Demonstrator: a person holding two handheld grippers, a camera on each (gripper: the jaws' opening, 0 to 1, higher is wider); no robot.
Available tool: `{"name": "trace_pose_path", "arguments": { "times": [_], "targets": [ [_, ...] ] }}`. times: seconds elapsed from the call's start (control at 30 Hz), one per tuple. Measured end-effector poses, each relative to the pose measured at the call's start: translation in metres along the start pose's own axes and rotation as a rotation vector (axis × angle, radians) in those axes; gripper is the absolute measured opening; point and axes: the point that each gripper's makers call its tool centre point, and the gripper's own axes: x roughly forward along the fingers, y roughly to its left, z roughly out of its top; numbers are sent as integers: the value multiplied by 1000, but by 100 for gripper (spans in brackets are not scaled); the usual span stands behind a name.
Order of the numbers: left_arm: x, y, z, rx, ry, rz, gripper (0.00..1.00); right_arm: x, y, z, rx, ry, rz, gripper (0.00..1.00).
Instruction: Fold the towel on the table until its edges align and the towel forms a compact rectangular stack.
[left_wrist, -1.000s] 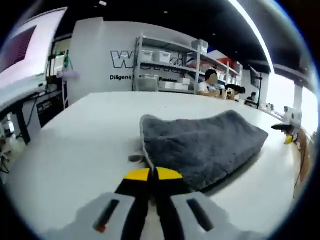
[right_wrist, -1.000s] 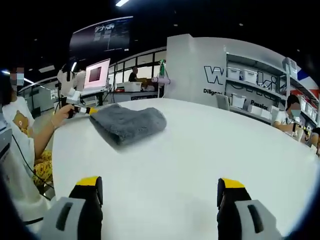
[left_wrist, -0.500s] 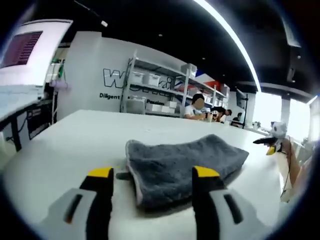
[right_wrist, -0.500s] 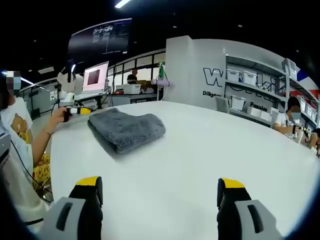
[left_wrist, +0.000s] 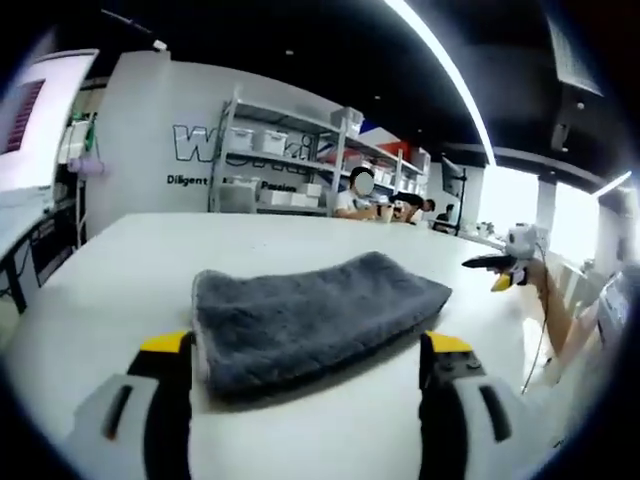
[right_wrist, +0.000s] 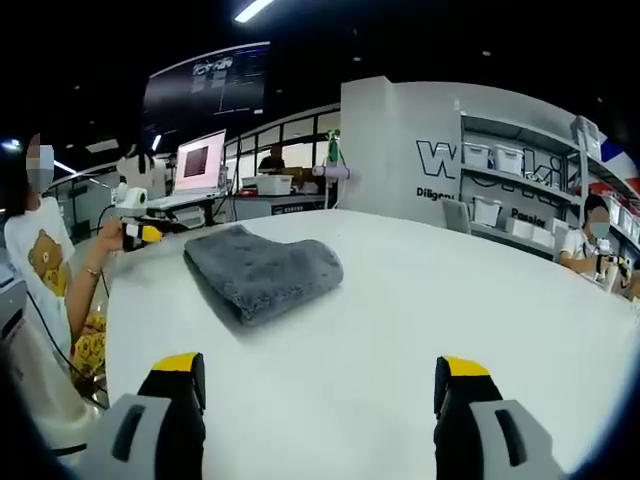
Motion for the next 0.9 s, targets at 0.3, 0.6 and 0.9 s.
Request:
{"name": "trace_pose_path", "arguments": {
  "times": [0.3, 0.6, 0.9],
  "targets": [
    [-9, -14, -18, 46, 70, -15, 99, 22, 4, 42, -7, -105, 39, 95],
    [-22, -16, -30, 45, 98, 4, 99, 73, 26, 83, -72, -177, 220, 97],
    [-31, -21, -31, 73, 116, 12, 99, 116, 31, 98, -59, -179, 298, 85]
  ]
}}
